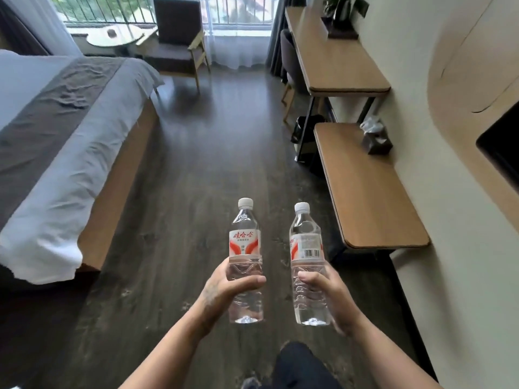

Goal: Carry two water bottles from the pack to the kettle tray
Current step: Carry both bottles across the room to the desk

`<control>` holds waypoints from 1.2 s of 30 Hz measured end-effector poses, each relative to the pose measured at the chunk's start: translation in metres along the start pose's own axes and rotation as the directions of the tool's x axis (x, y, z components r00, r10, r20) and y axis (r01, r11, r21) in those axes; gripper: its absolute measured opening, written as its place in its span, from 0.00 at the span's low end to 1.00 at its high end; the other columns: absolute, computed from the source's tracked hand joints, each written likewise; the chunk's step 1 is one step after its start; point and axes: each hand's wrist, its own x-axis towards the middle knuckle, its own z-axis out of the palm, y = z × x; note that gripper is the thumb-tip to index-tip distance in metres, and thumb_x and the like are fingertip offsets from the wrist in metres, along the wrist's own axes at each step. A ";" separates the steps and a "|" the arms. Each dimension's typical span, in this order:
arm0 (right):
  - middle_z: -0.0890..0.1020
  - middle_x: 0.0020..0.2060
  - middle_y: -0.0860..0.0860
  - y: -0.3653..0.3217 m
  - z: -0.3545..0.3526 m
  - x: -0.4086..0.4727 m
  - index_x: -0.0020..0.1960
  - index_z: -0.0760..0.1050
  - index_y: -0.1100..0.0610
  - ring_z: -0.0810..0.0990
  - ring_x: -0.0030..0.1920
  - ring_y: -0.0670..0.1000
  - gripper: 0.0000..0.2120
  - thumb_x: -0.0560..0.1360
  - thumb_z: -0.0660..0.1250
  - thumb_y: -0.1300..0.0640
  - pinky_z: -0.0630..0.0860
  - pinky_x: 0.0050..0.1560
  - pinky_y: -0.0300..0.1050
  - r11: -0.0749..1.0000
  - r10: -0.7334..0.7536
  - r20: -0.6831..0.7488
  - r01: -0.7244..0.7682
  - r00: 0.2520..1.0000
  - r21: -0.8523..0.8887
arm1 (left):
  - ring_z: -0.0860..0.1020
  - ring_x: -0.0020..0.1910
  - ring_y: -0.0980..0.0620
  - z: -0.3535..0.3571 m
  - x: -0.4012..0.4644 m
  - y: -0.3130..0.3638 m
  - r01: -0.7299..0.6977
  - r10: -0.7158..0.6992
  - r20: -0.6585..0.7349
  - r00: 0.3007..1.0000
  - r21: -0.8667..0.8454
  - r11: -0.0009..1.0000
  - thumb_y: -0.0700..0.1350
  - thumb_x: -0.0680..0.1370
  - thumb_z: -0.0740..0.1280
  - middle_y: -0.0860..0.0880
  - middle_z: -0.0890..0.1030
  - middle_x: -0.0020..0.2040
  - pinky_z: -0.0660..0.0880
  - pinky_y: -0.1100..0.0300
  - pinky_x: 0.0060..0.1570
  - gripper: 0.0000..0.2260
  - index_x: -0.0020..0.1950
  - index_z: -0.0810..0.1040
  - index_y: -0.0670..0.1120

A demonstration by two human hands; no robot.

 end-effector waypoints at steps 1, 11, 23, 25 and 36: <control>0.88 0.44 0.52 -0.013 0.000 0.027 0.66 0.78 0.61 0.88 0.43 0.53 0.33 0.64 0.78 0.48 0.84 0.44 0.49 1.000 -0.002 0.002 0.002 1.000 0.007 | 0.88 0.63 0.34 -0.007 0.025 0.014 -0.003 0.003 -0.006 1.000 -0.003 1.000 0.52 0.65 0.85 0.40 0.91 0.60 0.80 0.30 0.70 0.31 0.66 0.84 0.45; 0.88 0.43 0.52 -0.144 -0.001 0.339 0.66 0.78 0.64 0.88 0.40 0.50 0.34 0.63 0.78 0.50 0.84 0.40 0.45 1.000 -0.006 0.060 0.005 0.998 0.013 | 0.88 0.63 0.35 -0.059 0.304 0.143 0.018 -0.019 -0.075 0.997 -0.006 1.000 0.51 0.67 0.85 0.41 0.91 0.61 0.80 0.30 0.71 0.30 0.66 0.85 0.45; 0.89 0.55 0.64 -0.301 0.029 0.659 0.66 0.80 0.61 0.88 0.51 0.60 0.32 0.64 0.78 0.50 0.82 0.56 0.58 0.999 -0.006 0.067 0.008 0.998 -0.031 | 0.89 0.63 0.37 -0.140 0.603 0.314 -0.024 0.019 -0.086 0.996 -0.061 0.998 0.49 0.67 0.84 0.40 0.91 0.61 0.81 0.36 0.71 0.31 0.67 0.84 0.42; 0.89 0.54 0.64 -0.323 0.038 0.717 0.65 0.80 0.60 0.87 0.51 0.61 0.32 0.64 0.78 0.50 0.82 0.55 0.58 1.000 -0.011 0.056 0.012 0.998 -0.028 | 0.88 0.64 0.36 -0.161 0.660 0.337 -0.034 0.029 -0.073 0.997 -0.071 0.997 0.49 0.66 0.84 0.39 0.91 0.61 0.82 0.37 0.71 0.31 0.68 0.84 0.41; 0.89 0.54 0.61 -0.468 0.079 0.986 0.67 0.80 0.60 0.89 0.50 0.57 0.32 0.66 0.78 0.51 0.86 0.48 0.46 0.999 -0.054 -0.002 0.054 0.999 -0.001 | 0.90 0.61 0.39 -0.257 0.938 0.500 -0.014 0.018 0.050 0.999 -0.076 0.997 0.50 0.66 0.84 0.41 0.92 0.60 0.87 0.47 0.63 0.30 0.66 0.84 0.43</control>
